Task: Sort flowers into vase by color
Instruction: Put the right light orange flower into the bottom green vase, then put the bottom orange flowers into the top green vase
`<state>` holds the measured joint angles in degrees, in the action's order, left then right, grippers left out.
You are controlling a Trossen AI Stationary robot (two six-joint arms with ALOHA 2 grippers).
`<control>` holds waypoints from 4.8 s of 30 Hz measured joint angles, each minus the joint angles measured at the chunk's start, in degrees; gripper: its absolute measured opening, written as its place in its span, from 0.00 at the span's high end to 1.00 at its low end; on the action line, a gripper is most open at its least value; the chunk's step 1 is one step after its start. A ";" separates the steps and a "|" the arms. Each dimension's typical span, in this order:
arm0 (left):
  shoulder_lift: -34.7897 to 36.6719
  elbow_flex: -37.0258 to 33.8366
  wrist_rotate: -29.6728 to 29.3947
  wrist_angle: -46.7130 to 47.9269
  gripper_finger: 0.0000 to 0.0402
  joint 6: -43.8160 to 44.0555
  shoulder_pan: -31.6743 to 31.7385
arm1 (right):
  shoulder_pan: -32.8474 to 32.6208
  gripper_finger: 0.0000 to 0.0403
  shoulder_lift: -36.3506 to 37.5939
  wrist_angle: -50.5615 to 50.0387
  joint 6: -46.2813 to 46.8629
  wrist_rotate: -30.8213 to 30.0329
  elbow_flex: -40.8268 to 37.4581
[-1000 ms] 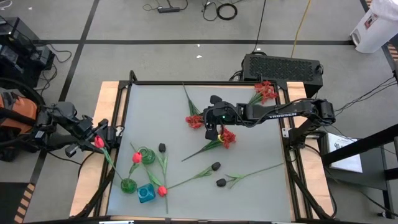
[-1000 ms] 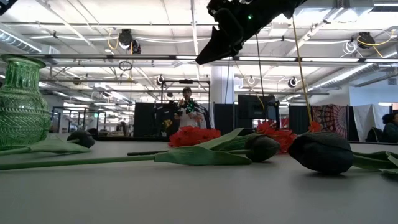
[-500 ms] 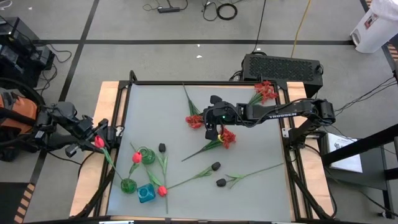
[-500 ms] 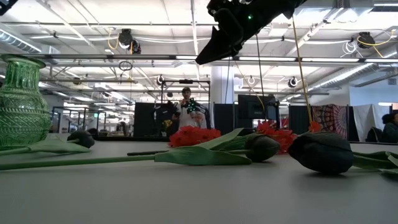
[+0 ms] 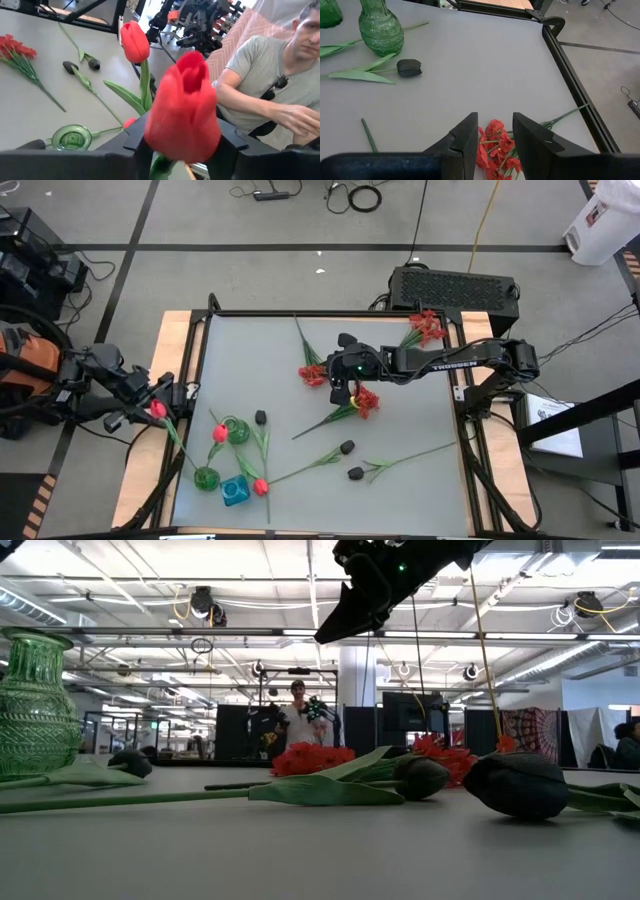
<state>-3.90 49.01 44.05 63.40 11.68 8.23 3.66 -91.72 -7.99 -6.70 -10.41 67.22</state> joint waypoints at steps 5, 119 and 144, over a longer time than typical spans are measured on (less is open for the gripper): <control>0.00 0.00 0.36 0.00 0.46 -0.04 0.00 | -0.01 0.72 0.00 0.00 0.00 0.00 0.00; 0.02 23.56 -12.64 23.62 0.04 -7.33 0.00 | -0.02 0.72 0.00 0.00 0.00 0.00 0.02; 0.02 24.61 -19.67 26.47 0.04 -7.58 -0.02 | -0.02 0.72 0.00 0.00 0.00 -0.02 0.00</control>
<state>-3.88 73.63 24.38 89.87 4.09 8.21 3.64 -91.72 -7.99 -6.70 -10.44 67.22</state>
